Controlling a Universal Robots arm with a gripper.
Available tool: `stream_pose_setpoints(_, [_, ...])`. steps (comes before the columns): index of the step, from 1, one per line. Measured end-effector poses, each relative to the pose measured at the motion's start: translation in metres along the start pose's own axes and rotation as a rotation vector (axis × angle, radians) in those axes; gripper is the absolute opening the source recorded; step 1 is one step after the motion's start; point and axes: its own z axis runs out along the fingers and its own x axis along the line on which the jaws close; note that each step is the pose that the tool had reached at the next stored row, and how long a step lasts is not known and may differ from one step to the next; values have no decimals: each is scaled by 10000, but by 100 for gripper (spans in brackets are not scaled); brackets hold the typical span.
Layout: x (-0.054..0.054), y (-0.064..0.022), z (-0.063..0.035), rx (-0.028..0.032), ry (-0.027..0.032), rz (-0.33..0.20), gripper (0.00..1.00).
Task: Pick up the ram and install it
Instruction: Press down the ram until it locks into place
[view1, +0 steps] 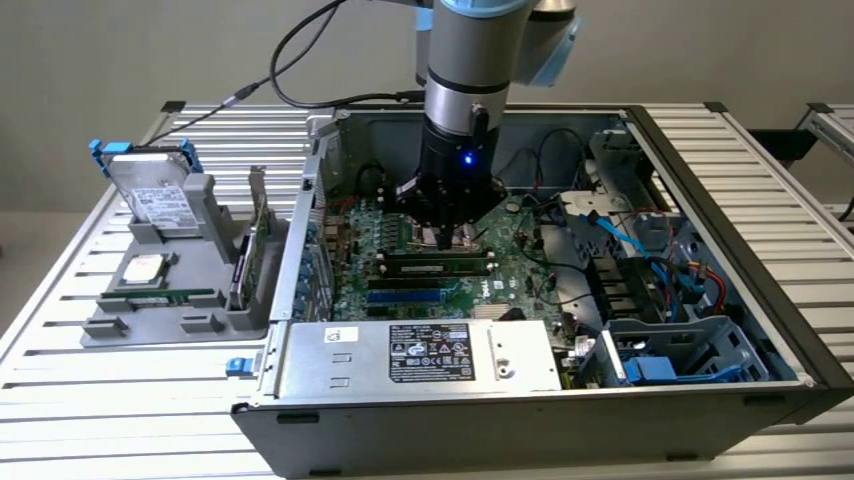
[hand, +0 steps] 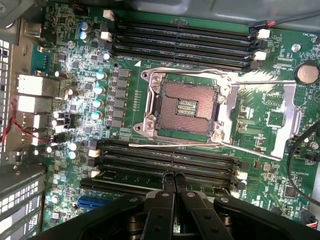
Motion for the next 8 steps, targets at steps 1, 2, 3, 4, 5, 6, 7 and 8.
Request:
stream_pose_setpoints(1, [4, 1, -3, -4, -1, 43, 10])
stream_pose_setpoints(2, [10, 2, -7, -7, -1, 89, 10])
stream_pose_setpoints(3, [15, 2, -12, -8, -2, 120, 10])
stream_pose_setpoints(4, [23, 3, -17, -8, -1, 139, 10])
stream_pose_setpoints(5, [31, 3, -23, -9, -2, 149, 10])
stream_pose_setpoints(6, [41, 3, -27, -10, -2, 155, 10])
stream_pose_setpoints(7, [50, 2, -31, -11, -2, 158, 10])
stream_pose_setpoints(8, [58, -1, -35, -11, -4, 161, 10])
